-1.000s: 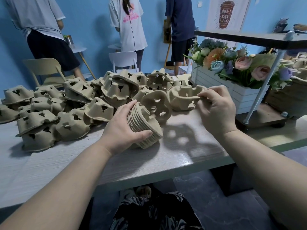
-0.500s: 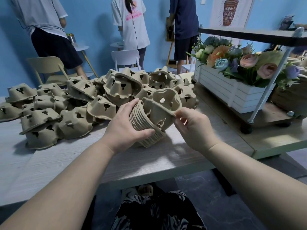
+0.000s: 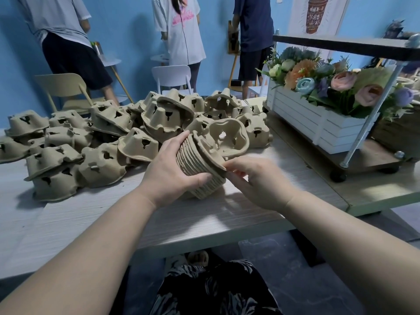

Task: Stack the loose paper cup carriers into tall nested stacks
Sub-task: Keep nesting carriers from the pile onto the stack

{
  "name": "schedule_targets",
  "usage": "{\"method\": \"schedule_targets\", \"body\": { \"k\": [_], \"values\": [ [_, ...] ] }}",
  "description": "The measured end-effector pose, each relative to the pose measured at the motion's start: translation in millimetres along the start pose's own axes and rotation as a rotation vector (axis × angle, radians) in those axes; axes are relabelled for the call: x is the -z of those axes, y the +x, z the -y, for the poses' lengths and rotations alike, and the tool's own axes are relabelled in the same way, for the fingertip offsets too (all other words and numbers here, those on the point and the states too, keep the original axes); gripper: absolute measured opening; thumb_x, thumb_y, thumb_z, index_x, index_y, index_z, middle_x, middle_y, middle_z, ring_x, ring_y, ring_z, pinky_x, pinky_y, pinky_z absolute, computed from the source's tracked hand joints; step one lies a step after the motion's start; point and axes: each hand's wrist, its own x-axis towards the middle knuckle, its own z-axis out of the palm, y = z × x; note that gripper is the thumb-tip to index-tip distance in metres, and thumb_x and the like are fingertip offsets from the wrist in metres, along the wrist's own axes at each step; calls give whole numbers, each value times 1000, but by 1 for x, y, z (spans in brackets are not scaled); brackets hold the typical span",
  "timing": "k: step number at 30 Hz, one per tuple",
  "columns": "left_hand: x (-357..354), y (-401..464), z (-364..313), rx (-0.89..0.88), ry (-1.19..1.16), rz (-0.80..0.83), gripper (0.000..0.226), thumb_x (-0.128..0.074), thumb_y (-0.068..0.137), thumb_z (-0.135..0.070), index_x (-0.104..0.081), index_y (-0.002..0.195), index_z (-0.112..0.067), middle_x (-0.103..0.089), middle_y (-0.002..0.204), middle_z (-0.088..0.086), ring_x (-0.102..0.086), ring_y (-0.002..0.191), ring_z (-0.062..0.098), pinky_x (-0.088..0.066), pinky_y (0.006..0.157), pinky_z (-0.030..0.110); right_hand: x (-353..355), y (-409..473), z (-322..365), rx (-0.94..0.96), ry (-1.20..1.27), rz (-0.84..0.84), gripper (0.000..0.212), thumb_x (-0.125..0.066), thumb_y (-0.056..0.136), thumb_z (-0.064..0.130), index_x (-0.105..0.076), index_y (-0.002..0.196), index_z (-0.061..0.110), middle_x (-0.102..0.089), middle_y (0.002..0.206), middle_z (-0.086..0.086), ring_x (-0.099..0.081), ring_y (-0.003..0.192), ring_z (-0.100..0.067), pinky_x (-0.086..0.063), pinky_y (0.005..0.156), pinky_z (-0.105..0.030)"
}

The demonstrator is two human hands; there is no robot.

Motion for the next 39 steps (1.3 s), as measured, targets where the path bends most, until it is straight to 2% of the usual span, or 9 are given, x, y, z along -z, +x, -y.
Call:
{"method": "schedule_targets", "body": {
  "k": [6, 8, 10, 14, 19, 22, 28, 33, 39],
  "values": [
    [2, 4, 6, 7, -2, -16, 120, -66, 42, -72, -31, 149, -32, -38, 138, -15, -36, 126, 0, -28, 107, 23, -5, 9, 0, 21, 24, 77, 17, -58, 86, 16, -70, 99, 14, -67, 82, 1, -60, 72, -19, -51, 64, -37],
    [5, 7, 10, 13, -6, -21, 119, -67, 42, -72, -31, 149, -34, -40, 143, -11, -38, 129, 5, -30, 111, 28, -6, 12, -1, 7, 39, 118, 23, -53, 89, 25, -69, 105, 18, -66, 89, 2, -60, 75, -18, -51, 68, -35],
    [7, 8, 14, 25, -15, -29, 118, -68, 43, -72, -32, 149, -36, -40, 143, -10, -38, 129, 5, -30, 111, 29, -5, 17, -6, -79, 40, 114, 32, -49, 90, 33, -67, 113, 21, -64, 99, 3, -61, 82, -15, -51, 74, -33],
    [11, 12, 20, 49, -34, -49, 115, -68, 43, -71, -33, 148, -38, -40, 138, -17, -38, 125, 1, -29, 107, 26, -3, 30, -38, -379, -164, 1, 42, -58, 86, 17, -57, 128, 20, -54, 121, -5, -53, 99, -18, -41, 82, -27],
    [9, 15, 22, 42, -27, -33, 115, -68, 43, -71, -32, 147, -39, -38, 137, -18, -37, 125, 0, -27, 106, 23, -12, 37, -62, -560, -283, 189, 58, -57, 85, 17, -41, 139, 27, -49, 126, -11, -46, 117, -31, -45, 93, -42],
    [9, 15, 21, 34, -13, -25, 115, -71, 44, -69, -31, 148, -38, -37, 134, -20, -35, 123, -3, -25, 104, 20, -17, 41, -63, -532, -330, 208, 50, -57, 84, 16, -47, 131, 28, -54, 116, -7, -48, 112, -29, -47, 88, -44],
    [9, 15, 23, 39, -16, -26, 115, -66, 43, -71, -32, 148, -39, -38, 138, -16, -36, 124, -2, -26, 105, 20, -16, 41, -58, -347, -291, -11, 28, -63, 82, 4, -67, 109, 12, -60, 103, -11, -53, 100, -32, -47, 74, -38],
    [8, 14, 23, 40, -19, -30, 116, -67, 43, -71, -32, 148, -37, -39, 139, -15, -36, 124, -1, -26, 105, 21, -10, 41, -55, -170, -321, -166, 16, -70, 75, 2, -72, 89, 10, -63, 80, -11, -59, 73, -35, -50, 56, -35],
    [8, 14, 21, 41, -14, -31, 115, -72, 45, -68, -32, 148, -37, -38, 137, -16, -36, 124, -1, -26, 105, 21, 7, 51, -41, -96, -263, -392, 8, -71, 80, 9, -72, 88, 8, -59, 92, -13, -59, 75, -30, -49, 58, -32]
  ]
}}
